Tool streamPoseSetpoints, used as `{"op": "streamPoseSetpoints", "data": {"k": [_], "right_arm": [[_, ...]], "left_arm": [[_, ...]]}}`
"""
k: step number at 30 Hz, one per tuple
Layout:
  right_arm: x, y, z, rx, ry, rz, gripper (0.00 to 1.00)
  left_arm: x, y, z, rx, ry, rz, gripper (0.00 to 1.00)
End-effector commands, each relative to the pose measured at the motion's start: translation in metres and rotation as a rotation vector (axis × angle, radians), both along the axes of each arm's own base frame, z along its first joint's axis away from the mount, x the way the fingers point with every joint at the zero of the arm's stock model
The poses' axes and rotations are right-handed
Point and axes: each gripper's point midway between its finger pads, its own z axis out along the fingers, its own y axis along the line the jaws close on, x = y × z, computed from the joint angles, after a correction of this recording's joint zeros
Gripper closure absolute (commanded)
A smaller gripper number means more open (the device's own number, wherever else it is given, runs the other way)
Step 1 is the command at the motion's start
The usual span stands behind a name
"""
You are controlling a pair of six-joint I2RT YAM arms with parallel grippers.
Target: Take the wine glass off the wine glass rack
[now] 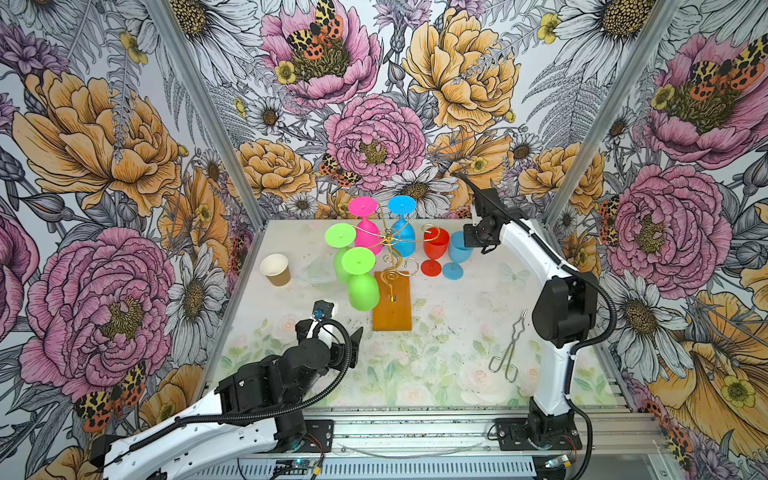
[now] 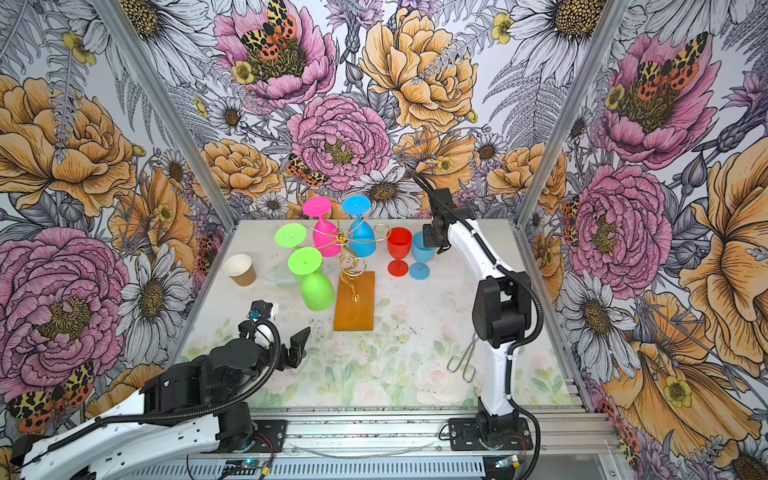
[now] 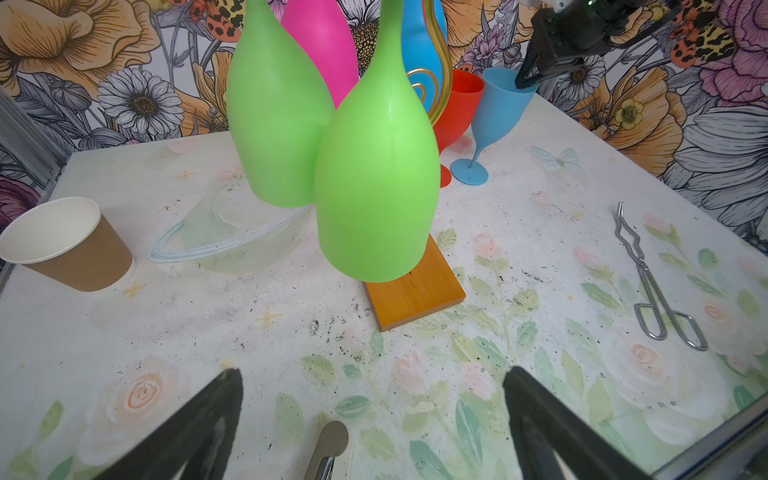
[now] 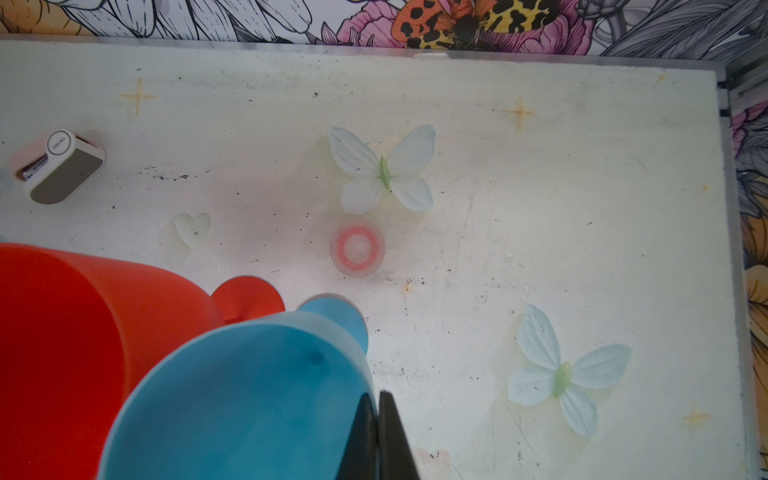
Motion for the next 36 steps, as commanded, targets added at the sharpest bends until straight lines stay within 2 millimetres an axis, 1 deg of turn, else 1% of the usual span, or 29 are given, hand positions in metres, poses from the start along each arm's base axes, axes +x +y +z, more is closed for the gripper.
{"op": "streamPoseSetpoints", "data": {"k": [1,9,18,23,26,29,31,34,36], "right_arm": [[0.011,0.0,0.006,-0.018,-0.034,-0.013,1.0],[0.012,-0.002,0.003,-0.032,-0.03,-0.018,1.0],[0.013,-0.004,-0.002,-0.036,-0.023,-0.024,1.0],[0.014,-0.003,-0.004,-0.03,-0.018,-0.018,0.94],[0.014,-0.003,-0.002,-0.029,-0.02,-0.017,0.89],[0.013,-0.004,0.001,-0.028,-0.025,-0.019,0.81],[0.013,-0.006,0.005,-0.033,-0.036,-0.024,0.69],[0.011,-0.008,0.014,-0.036,-0.053,-0.028,0.54],[0.009,-0.009,0.024,-0.031,-0.071,-0.027,0.48]], "left_arm": [[-0.002,0.001,-0.004,-0.012,0.014,-0.012,0.01],[-0.004,0.008,0.001,-0.05,-0.005,-0.003,0.01],[-0.004,0.007,-0.002,-0.041,0.002,0.001,0.01],[-0.003,0.005,-0.002,-0.034,0.007,-0.004,0.01],[-0.002,0.008,-0.001,-0.043,0.015,0.01,0.01],[0.001,0.014,0.0,-0.055,0.032,0.039,0.01],[0.002,0.016,-0.001,-0.066,0.049,0.042,0.01],[0.004,0.019,-0.002,-0.087,0.072,0.065,0.01],[0.005,0.023,-0.003,-0.095,0.093,0.087,0.01]]}}
